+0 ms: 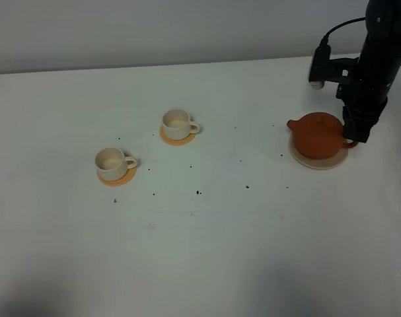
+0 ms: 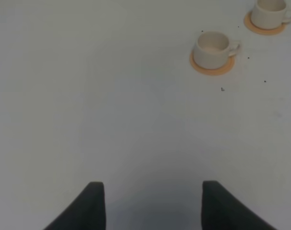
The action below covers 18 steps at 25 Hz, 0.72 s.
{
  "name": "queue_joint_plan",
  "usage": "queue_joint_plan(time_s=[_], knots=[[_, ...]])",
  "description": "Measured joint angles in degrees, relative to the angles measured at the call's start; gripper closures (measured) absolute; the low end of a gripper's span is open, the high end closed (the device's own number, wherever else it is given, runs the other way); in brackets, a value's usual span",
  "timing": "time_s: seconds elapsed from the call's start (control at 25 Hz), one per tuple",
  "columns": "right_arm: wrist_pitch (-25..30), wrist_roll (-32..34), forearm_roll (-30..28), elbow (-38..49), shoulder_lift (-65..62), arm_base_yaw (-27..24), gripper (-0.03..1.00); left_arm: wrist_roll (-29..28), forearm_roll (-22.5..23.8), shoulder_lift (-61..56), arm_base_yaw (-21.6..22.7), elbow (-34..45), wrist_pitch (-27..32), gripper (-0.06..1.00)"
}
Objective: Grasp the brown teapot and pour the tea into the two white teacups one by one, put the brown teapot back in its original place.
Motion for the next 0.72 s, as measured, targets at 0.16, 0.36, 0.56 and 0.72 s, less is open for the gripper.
queue_joint_plan(time_s=[0.16, 0.36, 0.56, 0.72], knots=[[0.02, 0.25, 1.01, -0.78, 0.02, 0.00, 0.86, 0.00, 0.00, 0.00, 0.00, 0.00, 0.00, 0.49], [0.07, 0.93, 1.76, -0.78, 0.07, -0.55, 0.86, 0.00, 0.00, 0.00, 0.00, 0.00, 0.00, 0.49], [0.07, 1.05, 2.81, -0.78, -1.18, -1.52, 0.86, 0.00, 0.00, 0.00, 0.00, 0.00, 0.00, 0.49], [0.07, 2.90, 3.77, -0.83, -3.90, -1.12, 0.86, 0.00, 0.00, 0.00, 0.00, 0.00, 0.00, 0.49]])
